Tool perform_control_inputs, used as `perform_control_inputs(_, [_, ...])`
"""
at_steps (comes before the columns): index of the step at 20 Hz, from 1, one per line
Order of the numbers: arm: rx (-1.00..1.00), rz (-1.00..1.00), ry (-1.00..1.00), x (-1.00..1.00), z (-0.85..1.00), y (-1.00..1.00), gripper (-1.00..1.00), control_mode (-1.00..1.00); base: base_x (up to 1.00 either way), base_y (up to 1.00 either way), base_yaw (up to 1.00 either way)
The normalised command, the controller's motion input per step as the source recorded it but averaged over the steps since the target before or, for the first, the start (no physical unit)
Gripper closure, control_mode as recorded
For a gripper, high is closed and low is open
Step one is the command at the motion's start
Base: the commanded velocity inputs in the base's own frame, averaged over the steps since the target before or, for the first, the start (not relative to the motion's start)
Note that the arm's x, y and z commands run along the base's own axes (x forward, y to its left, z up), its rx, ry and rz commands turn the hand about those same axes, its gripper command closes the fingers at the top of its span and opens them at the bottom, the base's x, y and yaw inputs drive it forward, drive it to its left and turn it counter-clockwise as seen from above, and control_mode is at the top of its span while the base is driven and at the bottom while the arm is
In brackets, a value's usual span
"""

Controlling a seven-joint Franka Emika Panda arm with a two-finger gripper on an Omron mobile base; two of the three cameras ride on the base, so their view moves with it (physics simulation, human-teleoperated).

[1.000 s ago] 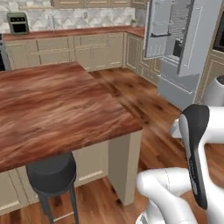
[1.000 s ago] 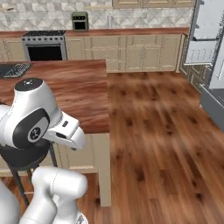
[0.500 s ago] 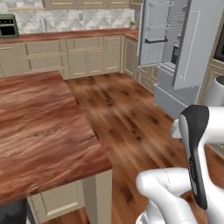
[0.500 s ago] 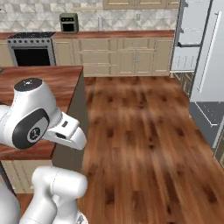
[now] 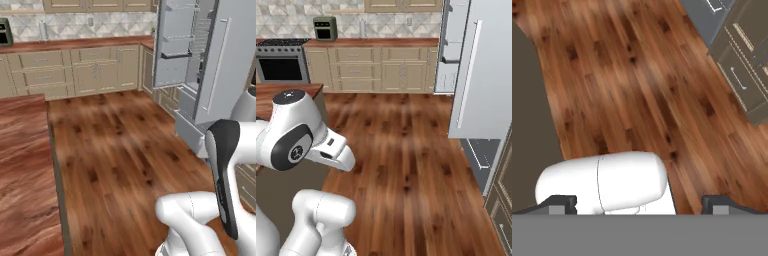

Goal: Take the cheese, chicken drumstick, and potato from the fridge and place them on the plate on the dining counter to create an appetizer plate.

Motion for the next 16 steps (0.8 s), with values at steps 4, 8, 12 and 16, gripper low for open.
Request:
perform_control_inputs(4, [0.00, 0.00, 0.00, 0.00, 0.00, 0.00, -1.00, 1.00, 1.00, -0.23, 0.13])
perform_control_inputs(8, [0.00, 0.00, 0.00, 0.00, 0.00, 0.00, -1.00, 1.00, 1.00, 0.10, 0.03])
perform_control_inputs(12, [0.00, 0.00, 0.00, 0.00, 0.00, 0.00, -1.00, 1.00, 1.00, 0.24, -0.01])
perform_control_inputs(16, [0.00, 0.00, 0.00, 0.00, 0.00, 0.00, -1.00, 1.00, 1.00, 0.19, -0.16])
